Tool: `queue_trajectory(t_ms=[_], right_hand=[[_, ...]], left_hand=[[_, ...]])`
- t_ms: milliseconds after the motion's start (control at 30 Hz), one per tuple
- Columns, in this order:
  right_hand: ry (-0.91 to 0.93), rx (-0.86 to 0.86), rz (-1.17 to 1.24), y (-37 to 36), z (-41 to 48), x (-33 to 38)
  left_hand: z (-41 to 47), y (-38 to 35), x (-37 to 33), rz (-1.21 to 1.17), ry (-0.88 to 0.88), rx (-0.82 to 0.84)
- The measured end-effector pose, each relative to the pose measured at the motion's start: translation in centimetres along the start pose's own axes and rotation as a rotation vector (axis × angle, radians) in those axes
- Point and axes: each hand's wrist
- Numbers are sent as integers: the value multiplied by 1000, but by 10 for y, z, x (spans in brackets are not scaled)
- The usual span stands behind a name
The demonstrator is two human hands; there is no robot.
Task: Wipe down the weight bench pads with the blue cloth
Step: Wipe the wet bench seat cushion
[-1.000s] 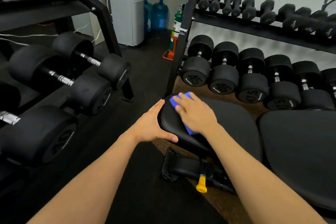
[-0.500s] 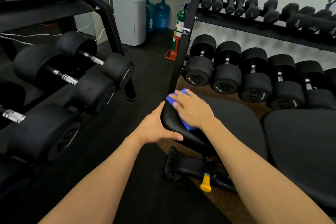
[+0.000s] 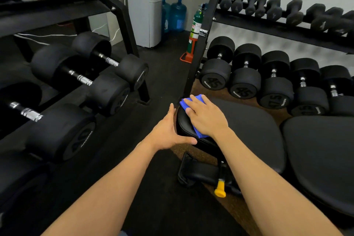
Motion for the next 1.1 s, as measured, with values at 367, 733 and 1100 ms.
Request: queue_trajectory(t_ms=[367,733,1100], right_hand=[[-362,-147,532,10,-69,-94],[-292,-104,288,-19,-74,-100],[-253,-68,228,-11,-73,-94]], left_hand=[[15,-50,-81,343,-218,-367],[26,-82,-41,769,-154,-555],[68,-3,-17,434,-213,-255]])
Point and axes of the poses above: each hand's wrist, its own z-axis towards the middle knuckle, its own y-axis out of the back of the hand, x = y × z, and after that the axes turned 8 degrees about x, right-handed
